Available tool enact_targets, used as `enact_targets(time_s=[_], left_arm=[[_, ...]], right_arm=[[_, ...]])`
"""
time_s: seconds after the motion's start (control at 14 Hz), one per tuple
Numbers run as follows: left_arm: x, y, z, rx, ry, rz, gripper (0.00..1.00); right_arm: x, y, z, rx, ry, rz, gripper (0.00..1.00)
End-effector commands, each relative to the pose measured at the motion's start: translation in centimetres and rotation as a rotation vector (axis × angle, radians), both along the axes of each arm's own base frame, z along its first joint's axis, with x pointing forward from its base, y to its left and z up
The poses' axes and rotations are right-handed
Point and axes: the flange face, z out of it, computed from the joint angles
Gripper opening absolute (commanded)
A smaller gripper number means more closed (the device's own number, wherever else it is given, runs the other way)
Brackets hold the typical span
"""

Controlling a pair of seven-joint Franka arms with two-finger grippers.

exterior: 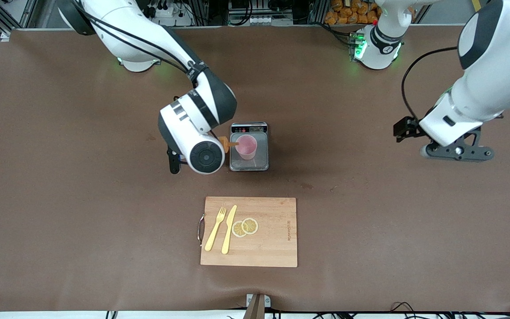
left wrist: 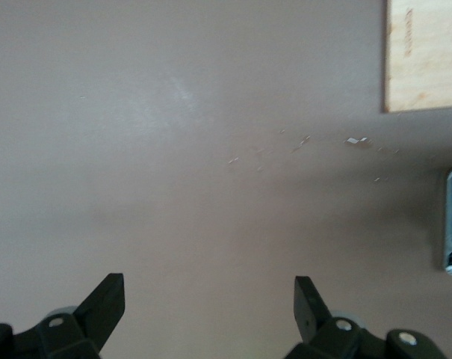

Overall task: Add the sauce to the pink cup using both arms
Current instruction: 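Tilt the bottle with the right gripper and squeeze sauce into the cup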

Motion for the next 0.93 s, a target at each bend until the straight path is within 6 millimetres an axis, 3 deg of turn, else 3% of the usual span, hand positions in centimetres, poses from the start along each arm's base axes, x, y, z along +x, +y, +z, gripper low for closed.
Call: enact_targets(time_s=[0.0,0.21,0.5,0.72,0.86], left_arm=[[-2.0,3.6,1.1,0.009,-0.005,-0.03,1.0],[-2.0,5.7,3.1,-0.057,-0.031,0.009,1.0],[-3.7,5.5,6.5,-0.055,-0.059,-0.014,1.0],[-4.5,5.3,6.9,-0.048,-0.031,-0.116,1.0],[-5.6,5.7,8.9,-0.056,-0.068,-0.126,1.0]], right_arm=[[-1.0,-0.4,-0.3,-0.093,-0.002,0.012,0.31],[-1.8,0.4,-1.2,-0.181,-0.038,0.037,0.31],[-2.0,0.0,-1.3,-0.236,-0.039,0.045,0.31],[-2.1,-0.1,-1.4,-0.268,-0.048,0.059,0.29],[-2.3,-0.1,-1.4,-0.284,-0.037,0.063,0.28]])
